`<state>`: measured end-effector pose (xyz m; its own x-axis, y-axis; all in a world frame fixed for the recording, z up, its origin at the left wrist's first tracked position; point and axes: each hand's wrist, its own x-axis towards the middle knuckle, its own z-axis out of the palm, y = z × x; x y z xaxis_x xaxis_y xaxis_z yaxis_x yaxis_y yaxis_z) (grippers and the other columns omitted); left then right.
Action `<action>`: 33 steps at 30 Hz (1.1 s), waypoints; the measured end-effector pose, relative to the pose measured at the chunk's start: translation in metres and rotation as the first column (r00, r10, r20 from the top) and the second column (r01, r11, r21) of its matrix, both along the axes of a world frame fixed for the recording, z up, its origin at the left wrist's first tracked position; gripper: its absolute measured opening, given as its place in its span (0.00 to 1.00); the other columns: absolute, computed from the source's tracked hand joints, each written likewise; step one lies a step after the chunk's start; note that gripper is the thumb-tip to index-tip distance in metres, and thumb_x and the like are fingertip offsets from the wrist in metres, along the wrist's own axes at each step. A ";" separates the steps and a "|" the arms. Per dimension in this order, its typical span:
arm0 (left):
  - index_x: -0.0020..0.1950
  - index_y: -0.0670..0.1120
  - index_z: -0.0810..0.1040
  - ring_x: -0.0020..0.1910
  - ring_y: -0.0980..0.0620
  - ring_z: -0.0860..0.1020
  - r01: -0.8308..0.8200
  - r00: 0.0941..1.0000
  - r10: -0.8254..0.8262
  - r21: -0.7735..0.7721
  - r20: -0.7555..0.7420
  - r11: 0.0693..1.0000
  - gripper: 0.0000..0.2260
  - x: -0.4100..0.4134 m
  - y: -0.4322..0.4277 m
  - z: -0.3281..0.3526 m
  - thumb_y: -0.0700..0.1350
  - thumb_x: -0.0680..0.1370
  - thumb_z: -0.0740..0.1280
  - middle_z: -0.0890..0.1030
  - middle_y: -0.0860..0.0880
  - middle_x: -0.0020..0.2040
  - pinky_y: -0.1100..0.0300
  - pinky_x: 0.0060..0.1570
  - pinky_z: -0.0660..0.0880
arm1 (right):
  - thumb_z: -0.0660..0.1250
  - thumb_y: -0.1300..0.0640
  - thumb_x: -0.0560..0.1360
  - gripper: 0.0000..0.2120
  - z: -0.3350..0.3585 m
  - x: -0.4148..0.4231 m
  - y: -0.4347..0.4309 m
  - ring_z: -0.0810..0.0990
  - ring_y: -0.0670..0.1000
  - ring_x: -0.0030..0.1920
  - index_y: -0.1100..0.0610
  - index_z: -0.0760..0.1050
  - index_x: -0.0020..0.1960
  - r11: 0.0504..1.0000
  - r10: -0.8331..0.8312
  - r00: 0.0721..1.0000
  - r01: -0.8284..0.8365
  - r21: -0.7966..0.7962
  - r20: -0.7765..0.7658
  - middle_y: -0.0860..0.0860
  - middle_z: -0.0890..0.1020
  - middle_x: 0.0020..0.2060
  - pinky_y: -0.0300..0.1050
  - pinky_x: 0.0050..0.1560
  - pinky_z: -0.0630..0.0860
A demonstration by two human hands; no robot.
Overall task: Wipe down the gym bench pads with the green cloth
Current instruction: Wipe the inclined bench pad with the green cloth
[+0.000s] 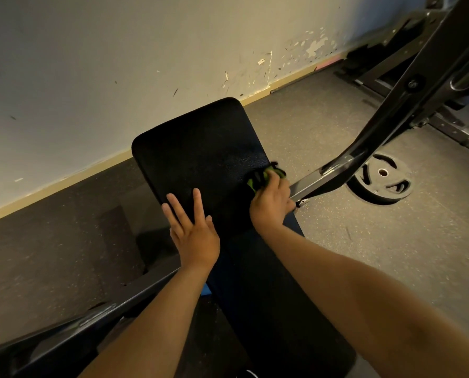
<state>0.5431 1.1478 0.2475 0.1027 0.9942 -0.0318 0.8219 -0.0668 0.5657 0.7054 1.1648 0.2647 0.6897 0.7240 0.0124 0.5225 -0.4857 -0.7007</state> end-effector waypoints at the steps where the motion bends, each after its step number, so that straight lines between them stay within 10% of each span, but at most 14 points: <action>1: 0.82 0.59 0.39 0.75 0.46 0.23 -0.003 1.000 0.003 0.005 0.004 1.000 0.32 -0.001 0.001 -0.002 0.49 0.85 0.57 0.23 0.48 0.77 0.33 0.75 0.54 | 0.59 0.61 0.77 0.25 0.007 0.000 0.009 0.66 0.55 0.65 0.50 0.64 0.73 0.998 0.060 0.997 -0.061 0.023 0.038 0.53 0.67 0.65 0.59 0.67 0.59; 14: 0.82 0.59 0.44 0.78 0.50 0.28 -0.019 0.993 0.005 0.117 0.116 0.993 0.39 -0.009 -0.004 -0.004 0.44 0.81 0.67 0.26 0.54 0.78 0.38 0.66 0.73 | 0.59 0.61 0.78 0.27 -0.021 0.008 -0.030 0.65 0.58 0.67 0.49 0.58 0.76 0.982 -0.121 0.987 0.104 -0.155 -0.105 0.55 0.66 0.67 0.59 0.66 0.58; 20: 0.81 0.59 0.38 0.81 0.45 0.43 -0.199 0.897 0.215 -0.081 0.385 0.977 0.47 -0.021 -0.014 0.010 0.43 0.78 0.71 0.35 0.51 0.81 0.51 0.73 0.57 | 0.60 0.62 0.77 0.31 -0.019 -0.025 -0.032 0.63 0.55 0.66 0.51 0.56 0.77 0.991 0.077 0.996 -0.073 -0.109 0.034 0.53 0.64 0.69 0.55 0.62 0.60; 27: 0.78 0.63 0.30 0.70 0.48 0.71 -0.051 0.903 0.117 -0.166 0.414 0.985 0.47 -0.039 -0.011 0.003 0.37 0.81 0.66 0.64 0.46 0.78 0.52 0.63 0.72 | 0.62 0.53 0.77 0.30 -0.016 -0.091 -0.044 0.67 0.55 0.61 0.49 0.57 0.76 0.813 0.577 0.757 -0.567 -0.128 0.307 0.51 0.67 0.66 0.55 0.61 0.63; 31: 0.76 0.65 0.29 0.69 0.45 0.73 -0.002 0.901 0.072 -0.161 0.429 0.987 0.47 -0.045 -0.010 0.001 0.42 0.82 0.66 0.64 0.46 0.78 0.46 0.64 0.74 | 0.62 0.56 0.76 0.33 -0.010 -0.060 -0.031 0.65 0.56 0.64 0.47 0.53 0.78 0.770 0.626 0.647 -0.600 -0.215 0.437 0.52 0.65 0.68 0.58 0.65 0.60; 33: 0.75 0.69 0.29 0.74 0.46 0.68 0.010 0.878 0.054 -0.130 0.476 0.991 0.46 -0.045 -0.012 0.001 0.46 0.82 0.67 0.60 0.48 0.80 0.42 0.70 0.69 | 0.62 0.58 0.76 0.35 -0.011 -0.034 -0.023 0.64 0.57 0.65 0.46 0.53 0.78 0.878 0.476 0.762 -0.443 -0.182 0.440 0.53 0.64 0.68 0.58 0.65 0.60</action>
<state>0.4977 1.1354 0.2489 0.1148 0.9875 -0.1083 0.4494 0.0455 0.8922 0.6714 1.1415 0.2540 0.1984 0.9630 0.1823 0.9445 -0.1381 -0.2982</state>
